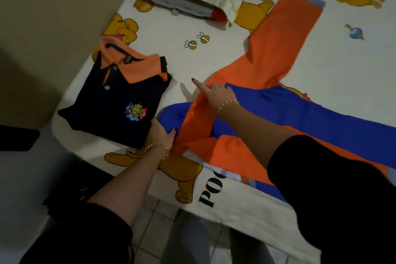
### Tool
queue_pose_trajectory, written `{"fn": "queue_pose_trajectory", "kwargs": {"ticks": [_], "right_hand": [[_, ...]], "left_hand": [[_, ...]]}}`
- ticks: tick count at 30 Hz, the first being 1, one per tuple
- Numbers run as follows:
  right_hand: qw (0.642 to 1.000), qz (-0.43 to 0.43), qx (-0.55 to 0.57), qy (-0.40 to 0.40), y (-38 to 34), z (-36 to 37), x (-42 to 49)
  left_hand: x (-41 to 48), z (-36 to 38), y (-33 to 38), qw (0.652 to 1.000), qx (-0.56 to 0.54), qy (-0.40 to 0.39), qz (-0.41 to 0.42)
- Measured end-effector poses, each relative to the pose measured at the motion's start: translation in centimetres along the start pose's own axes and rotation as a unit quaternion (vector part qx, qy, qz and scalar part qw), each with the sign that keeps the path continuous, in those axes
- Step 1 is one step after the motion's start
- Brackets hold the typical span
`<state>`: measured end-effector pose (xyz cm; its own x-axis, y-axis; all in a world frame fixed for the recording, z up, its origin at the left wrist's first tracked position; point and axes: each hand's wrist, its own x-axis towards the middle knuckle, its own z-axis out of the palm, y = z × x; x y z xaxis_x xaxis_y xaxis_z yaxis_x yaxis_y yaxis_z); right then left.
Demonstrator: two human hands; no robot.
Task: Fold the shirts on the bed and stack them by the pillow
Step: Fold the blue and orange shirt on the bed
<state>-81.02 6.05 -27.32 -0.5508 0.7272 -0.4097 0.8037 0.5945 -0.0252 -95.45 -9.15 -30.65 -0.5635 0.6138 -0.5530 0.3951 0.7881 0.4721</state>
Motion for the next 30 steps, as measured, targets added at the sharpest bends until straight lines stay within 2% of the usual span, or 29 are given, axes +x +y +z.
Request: {"fn": "queue_pose_trajectory", "kwargs": {"ticks": [2, 4, 7, 11, 15, 19, 24, 27, 30], "right_hand": [[0.999, -0.002, -0.026, -0.027, -0.7, -0.2, 1.0], [0.999, 0.007, -0.030, -0.016, -1.2, -0.4, 1.8], [0.997, 0.031, 0.057, 0.037, -1.7, -0.3, 2.2], [0.984, 0.032, 0.163, 0.060, -0.9, 0.9, 0.8], [0.980, 0.032, 0.180, 0.082, 1.7, 1.3, -1.7], [0.978, 0.053, 0.183, 0.080, 6.9, 1.8, -5.5], [0.970, 0.121, 0.197, 0.078, 16.5, 3.1, -11.6], [0.964, 0.177, 0.188, 0.068, 23.1, 5.1, -15.9], [0.955, 0.228, 0.177, 0.075, 29.2, 7.1, -19.8]], "left_hand": [[0.2, -0.3, -0.1, 0.999, 0.037, -0.006, 0.035], [0.0, -1.0, -0.3, 0.994, 0.088, 0.001, 0.072], [-0.2, -2.1, -0.8, 0.990, 0.105, 0.024, 0.092], [-0.9, -2.8, -0.3, 0.990, 0.102, 0.039, 0.091], [-2.7, -2.8, 1.8, 0.983, 0.123, 0.082, 0.112], [-4.4, -1.5, 4.9, 0.972, 0.132, 0.120, 0.156], [-6.1, 2.8, 10.7, 0.955, 0.129, 0.123, 0.238], [-7.1, 7.0, 14.9, 0.950, 0.139, 0.095, 0.262], [-7.7, 11.4, 19.0, 0.946, 0.138, 0.020, 0.293]]}}
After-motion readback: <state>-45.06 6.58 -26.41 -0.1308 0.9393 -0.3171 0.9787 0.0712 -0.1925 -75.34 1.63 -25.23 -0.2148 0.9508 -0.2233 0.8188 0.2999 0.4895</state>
